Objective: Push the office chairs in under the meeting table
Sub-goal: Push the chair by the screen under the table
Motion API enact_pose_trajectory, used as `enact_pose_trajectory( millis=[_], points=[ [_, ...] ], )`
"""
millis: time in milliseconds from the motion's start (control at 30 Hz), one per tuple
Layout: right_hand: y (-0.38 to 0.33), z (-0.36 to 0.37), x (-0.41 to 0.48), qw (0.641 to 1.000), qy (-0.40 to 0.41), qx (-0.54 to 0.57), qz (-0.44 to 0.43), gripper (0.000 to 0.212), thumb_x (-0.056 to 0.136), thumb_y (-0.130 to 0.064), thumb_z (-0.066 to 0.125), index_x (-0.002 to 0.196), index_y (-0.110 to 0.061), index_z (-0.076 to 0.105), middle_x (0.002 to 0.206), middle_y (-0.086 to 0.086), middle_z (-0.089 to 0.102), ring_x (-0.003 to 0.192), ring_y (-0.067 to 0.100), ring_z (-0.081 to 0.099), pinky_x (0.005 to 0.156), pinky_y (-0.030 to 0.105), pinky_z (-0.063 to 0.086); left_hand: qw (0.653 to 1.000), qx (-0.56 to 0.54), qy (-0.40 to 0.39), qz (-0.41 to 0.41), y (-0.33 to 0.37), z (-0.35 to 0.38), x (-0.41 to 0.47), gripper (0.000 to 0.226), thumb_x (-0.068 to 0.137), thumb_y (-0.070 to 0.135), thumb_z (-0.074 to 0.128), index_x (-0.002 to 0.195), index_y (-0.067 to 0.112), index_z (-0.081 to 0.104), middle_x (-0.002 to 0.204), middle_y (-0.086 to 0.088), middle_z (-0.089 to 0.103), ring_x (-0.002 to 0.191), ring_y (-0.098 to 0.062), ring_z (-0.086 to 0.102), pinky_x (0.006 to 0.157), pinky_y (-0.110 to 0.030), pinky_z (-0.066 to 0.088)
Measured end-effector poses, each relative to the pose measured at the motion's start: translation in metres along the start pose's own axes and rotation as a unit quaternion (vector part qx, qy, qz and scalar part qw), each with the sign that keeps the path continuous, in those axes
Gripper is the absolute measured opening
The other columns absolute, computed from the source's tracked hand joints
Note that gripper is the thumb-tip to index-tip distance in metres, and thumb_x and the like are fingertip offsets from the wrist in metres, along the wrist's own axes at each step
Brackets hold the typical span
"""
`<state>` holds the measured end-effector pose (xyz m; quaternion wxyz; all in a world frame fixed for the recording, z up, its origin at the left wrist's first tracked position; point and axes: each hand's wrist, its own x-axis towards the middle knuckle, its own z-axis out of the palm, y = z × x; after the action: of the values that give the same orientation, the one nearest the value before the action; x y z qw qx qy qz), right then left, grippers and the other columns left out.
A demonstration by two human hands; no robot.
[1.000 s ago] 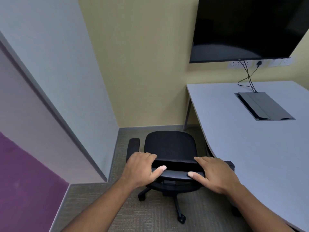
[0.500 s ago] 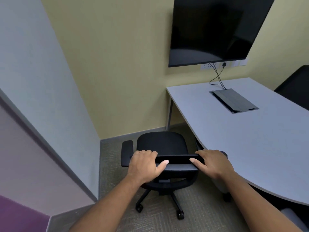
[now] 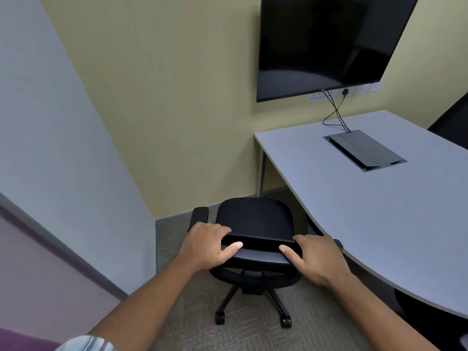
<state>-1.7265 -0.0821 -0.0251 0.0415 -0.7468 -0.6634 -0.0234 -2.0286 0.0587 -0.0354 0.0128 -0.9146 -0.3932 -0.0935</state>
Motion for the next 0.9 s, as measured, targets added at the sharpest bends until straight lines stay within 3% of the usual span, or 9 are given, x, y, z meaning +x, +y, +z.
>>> enact_pose_trajectory(
  millis=[200,400,567,700,900],
  points=[
    [-0.028,0.006,0.021,1.000,0.001,0.005,0.030,0.076,0.100,-0.083,0.006,0.078,-0.027,0.053,0.069,-0.006,0.054,0.069,0.018,0.055,0.085,0.045,0.047,0.998,-0.028,0.002,0.047,-0.048,0.002,0.031,0.063,0.100,0.074,0.042,0.125,0.028,0.077,0.102,0.012,0.077,0.093,-0.016,0.069,0.078,-0.035,0.037],
    [-0.048,0.007,0.050,0.998,-0.004,0.011,0.059,0.077,0.100,-0.082,0.006,0.078,-0.026,0.053,0.070,-0.006,0.056,0.071,0.021,0.061,0.082,0.046,0.047,0.996,-0.030,-0.049,0.064,-0.083,0.002,0.071,0.057,0.103,0.073,0.038,0.107,0.028,0.072,0.094,0.010,0.072,0.087,-0.015,0.064,0.082,-0.042,0.049],
    [-0.063,0.012,0.072,0.998,-0.002,0.027,0.060,0.078,0.099,-0.083,0.006,0.083,-0.024,0.054,0.076,-0.002,0.064,0.074,0.023,0.064,0.079,0.046,0.043,0.991,-0.058,-0.049,0.111,-0.116,0.006,0.103,0.049,0.104,0.067,0.044,0.118,0.030,0.073,0.102,0.014,0.074,0.091,-0.015,0.067,0.083,-0.042,0.052],
    [-0.072,0.019,0.092,0.995,-0.003,0.020,0.099,0.076,0.100,-0.084,0.016,0.070,-0.022,0.048,0.057,-0.001,0.056,0.053,0.025,0.055,0.064,0.043,0.034,0.986,-0.064,-0.055,0.147,-0.138,0.011,0.130,0.050,0.104,0.065,0.046,0.126,0.028,0.073,0.108,0.013,0.075,0.095,-0.017,0.068,0.084,-0.041,0.051],
    [-0.090,0.022,0.128,0.992,-0.014,0.011,0.128,0.084,0.097,-0.086,0.013,0.077,-0.018,0.057,0.062,0.002,0.061,0.056,0.027,0.059,0.066,0.044,0.034,0.978,-0.067,-0.063,0.186,-0.176,0.019,0.177,0.046,0.102,0.061,0.051,0.130,0.030,0.071,0.114,0.015,0.075,0.100,-0.015,0.069,0.088,-0.040,0.051]
  ],
)
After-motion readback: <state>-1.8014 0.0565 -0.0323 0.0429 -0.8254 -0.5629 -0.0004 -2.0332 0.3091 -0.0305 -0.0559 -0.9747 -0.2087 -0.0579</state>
